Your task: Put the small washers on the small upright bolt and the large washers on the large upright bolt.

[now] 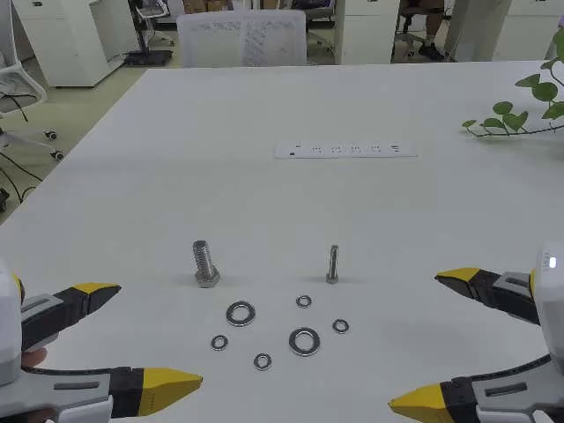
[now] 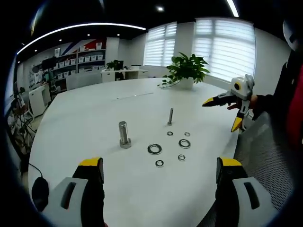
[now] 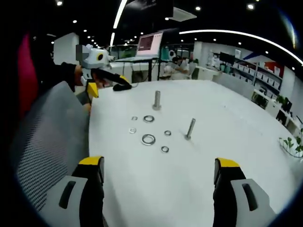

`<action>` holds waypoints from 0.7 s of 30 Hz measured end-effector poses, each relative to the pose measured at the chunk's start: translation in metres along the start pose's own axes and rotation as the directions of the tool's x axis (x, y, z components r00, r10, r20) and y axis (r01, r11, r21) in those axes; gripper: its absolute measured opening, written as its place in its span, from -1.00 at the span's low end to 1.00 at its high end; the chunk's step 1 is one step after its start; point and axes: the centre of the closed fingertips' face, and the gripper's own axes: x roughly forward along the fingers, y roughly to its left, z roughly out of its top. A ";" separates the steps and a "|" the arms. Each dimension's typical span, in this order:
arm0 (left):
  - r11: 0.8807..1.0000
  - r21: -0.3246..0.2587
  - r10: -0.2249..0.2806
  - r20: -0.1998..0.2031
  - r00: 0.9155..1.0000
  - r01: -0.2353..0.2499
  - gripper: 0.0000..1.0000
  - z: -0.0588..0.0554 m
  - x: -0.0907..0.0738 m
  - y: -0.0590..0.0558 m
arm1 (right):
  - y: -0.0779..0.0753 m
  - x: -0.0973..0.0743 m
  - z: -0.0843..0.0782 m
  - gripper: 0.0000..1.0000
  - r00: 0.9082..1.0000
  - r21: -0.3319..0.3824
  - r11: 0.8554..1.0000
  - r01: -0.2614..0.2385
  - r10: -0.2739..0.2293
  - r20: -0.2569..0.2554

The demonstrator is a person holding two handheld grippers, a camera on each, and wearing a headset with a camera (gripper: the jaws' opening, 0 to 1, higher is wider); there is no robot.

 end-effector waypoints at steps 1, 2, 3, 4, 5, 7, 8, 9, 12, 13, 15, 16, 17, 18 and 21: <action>1.000 0.000 0.004 0.007 1.000 -0.004 0.99 0.001 -0.001 0.001 | 0.001 0.000 0.000 0.93 1.000 -0.001 1.000 -0.004 0.004 -0.002; 1.000 -0.002 0.005 0.010 1.000 -0.004 0.99 0.001 -0.001 0.001 | 0.002 0.001 -0.001 0.93 1.000 -0.002 1.000 -0.005 0.005 -0.004; 1.000 -0.005 0.005 0.008 1.000 -0.005 0.99 0.000 -0.001 0.001 | 0.002 0.001 -0.002 0.93 1.000 -0.004 1.000 -0.006 0.006 -0.009; 1.000 -0.004 0.005 0.003 1.000 -0.005 0.99 -0.001 -0.001 0.001 | 0.002 0.001 -0.003 0.93 1.000 -0.003 1.000 -0.006 0.006 -0.012; 1.000 -0.002 0.002 -0.007 1.000 -0.002 0.99 -0.004 -0.001 0.000 | 0.002 0.000 -0.004 0.93 1.000 -0.002 1.000 -0.005 0.005 -0.015; 1.000 -0.005 -0.002 -0.013 1.000 0.002 0.99 -0.005 0.000 -0.001 | 0.002 0.000 -0.003 0.93 1.000 -0.001 1.000 -0.004 0.004 -0.010; 1.000 -0.004 -0.001 -0.012 1.000 0.001 0.99 -0.005 0.000 0.000 | 0.002 -0.001 -0.003 0.93 1.000 -0.001 1.000 -0.004 0.004 -0.009; 1.000 -0.006 -0.002 -0.009 1.000 0.001 0.99 -0.005 0.000 0.000 | 0.001 -0.001 -0.003 0.93 1.000 0.001 1.000 -0.003 0.003 -0.008; 1.000 -0.005 -0.008 -0.006 1.000 0.008 0.99 -0.004 0.002 0.001 | 0.001 -0.001 -0.006 0.92 1.000 0.003 1.000 0.002 -0.002 -0.019; 1.000 -0.002 -0.010 -0.008 1.000 0.010 0.99 -0.004 0.003 0.001 | 0.001 -0.001 -0.007 0.92 1.000 0.000 1.000 0.003 -0.003 -0.024; 1.000 -0.003 -0.016 -0.006 1.000 0.016 0.99 -0.004 0.005 0.001 | 0.001 -0.002 -0.007 0.92 1.000 0.000 1.000 0.004 -0.004 -0.023; 1.000 -0.003 -0.018 -0.006 1.000 0.018 0.99 -0.003 0.006 0.002 | 0.000 -0.002 -0.007 0.92 1.000 0.001 1.000 0.007 -0.007 -0.025; 1.000 -0.002 -0.019 -0.006 1.000 0.019 0.99 -0.003 0.007 0.002 | -0.002 -0.003 -0.008 0.92 1.000 -0.001 1.000 0.012 -0.012 -0.029; 1.000 -0.001 -0.021 -0.005 1.000 0.021 0.99 -0.002 0.008 0.002 | -0.003 -0.003 -0.007 0.92 0.999 -0.001 1.000 0.014 -0.014 -0.031; 1.000 0.003 -0.031 -0.010 0.999 0.031 0.99 -0.002 0.008 0.001 | -0.006 -0.003 -0.005 0.92 0.999 0.000 1.000 0.019 -0.019 -0.031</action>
